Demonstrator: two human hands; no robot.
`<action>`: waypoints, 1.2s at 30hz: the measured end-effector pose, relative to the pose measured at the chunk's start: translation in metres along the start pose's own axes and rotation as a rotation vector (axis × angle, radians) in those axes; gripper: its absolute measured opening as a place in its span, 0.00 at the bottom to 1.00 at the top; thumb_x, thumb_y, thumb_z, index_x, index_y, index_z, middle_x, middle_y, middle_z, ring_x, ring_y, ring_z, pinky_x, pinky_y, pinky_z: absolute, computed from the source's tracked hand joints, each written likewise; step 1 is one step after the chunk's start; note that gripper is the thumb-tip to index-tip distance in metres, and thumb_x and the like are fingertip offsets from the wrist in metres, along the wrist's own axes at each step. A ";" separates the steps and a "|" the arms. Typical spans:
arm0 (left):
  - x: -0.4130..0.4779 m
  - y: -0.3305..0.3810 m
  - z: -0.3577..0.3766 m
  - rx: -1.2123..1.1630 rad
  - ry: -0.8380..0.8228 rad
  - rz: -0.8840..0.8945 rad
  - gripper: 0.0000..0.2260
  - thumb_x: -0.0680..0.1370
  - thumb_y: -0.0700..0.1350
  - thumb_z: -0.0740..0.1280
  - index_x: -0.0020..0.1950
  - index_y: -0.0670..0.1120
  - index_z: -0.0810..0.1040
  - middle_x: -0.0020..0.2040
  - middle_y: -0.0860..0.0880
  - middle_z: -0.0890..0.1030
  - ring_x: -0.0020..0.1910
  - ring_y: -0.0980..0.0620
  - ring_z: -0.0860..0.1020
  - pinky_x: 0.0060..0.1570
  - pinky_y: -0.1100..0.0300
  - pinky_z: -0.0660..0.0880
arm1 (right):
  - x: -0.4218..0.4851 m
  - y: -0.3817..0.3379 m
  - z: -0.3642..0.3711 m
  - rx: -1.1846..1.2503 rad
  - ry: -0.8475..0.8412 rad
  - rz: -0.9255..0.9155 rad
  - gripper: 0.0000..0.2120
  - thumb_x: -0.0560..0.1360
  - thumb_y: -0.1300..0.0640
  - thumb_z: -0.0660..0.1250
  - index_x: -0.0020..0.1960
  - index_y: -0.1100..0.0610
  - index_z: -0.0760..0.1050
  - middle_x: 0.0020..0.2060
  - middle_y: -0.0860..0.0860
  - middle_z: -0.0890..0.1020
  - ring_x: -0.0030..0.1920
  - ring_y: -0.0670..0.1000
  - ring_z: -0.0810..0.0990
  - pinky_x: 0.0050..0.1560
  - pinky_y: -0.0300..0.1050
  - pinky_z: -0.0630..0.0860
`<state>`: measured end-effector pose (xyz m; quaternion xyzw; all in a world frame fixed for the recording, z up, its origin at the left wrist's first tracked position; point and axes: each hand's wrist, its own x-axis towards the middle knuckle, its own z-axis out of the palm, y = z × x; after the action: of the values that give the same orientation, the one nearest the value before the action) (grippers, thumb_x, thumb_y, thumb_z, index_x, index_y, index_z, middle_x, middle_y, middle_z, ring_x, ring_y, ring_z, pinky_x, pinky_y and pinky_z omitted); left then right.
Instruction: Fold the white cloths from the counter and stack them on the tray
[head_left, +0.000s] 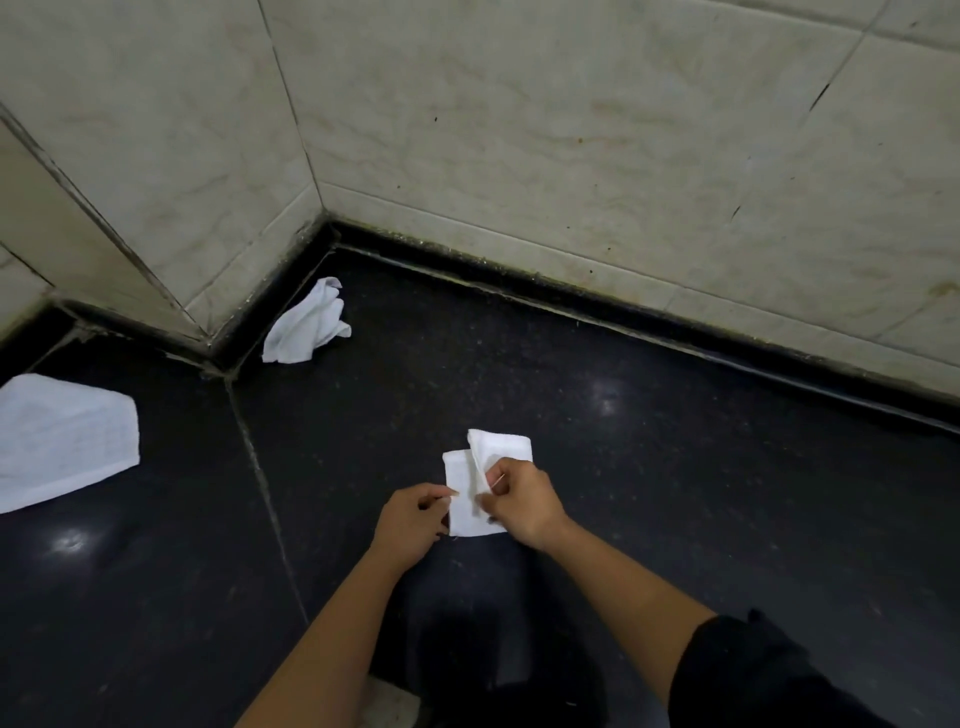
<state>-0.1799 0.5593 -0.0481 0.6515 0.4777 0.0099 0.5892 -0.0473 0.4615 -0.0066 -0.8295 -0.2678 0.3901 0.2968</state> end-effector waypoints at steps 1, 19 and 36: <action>0.000 -0.001 -0.001 -0.018 -0.008 -0.005 0.08 0.80 0.41 0.63 0.53 0.49 0.82 0.44 0.47 0.83 0.37 0.52 0.80 0.41 0.59 0.78 | 0.000 -0.002 0.005 -0.020 -0.014 -0.010 0.09 0.73 0.63 0.69 0.40 0.54 0.71 0.30 0.47 0.78 0.35 0.49 0.81 0.48 0.50 0.81; -0.009 0.005 0.007 0.039 0.174 -0.018 0.10 0.72 0.41 0.74 0.51 0.46 0.79 0.45 0.50 0.82 0.44 0.52 0.81 0.44 0.61 0.77 | 0.005 0.027 -0.025 0.079 0.186 0.192 0.02 0.73 0.59 0.70 0.43 0.55 0.77 0.39 0.51 0.82 0.44 0.52 0.81 0.48 0.47 0.79; -0.016 0.028 0.000 -0.269 0.016 -0.285 0.02 0.73 0.39 0.70 0.42 0.45 0.78 0.47 0.43 0.83 0.44 0.48 0.81 0.43 0.56 0.81 | -0.010 -0.022 -0.042 0.336 0.011 0.198 0.05 0.73 0.67 0.70 0.43 0.62 0.74 0.45 0.61 0.82 0.39 0.56 0.84 0.31 0.41 0.80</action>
<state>-0.1716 0.5534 -0.0171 0.4925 0.5642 -0.0045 0.6626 -0.0233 0.4582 0.0358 -0.7926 -0.1144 0.4521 0.3929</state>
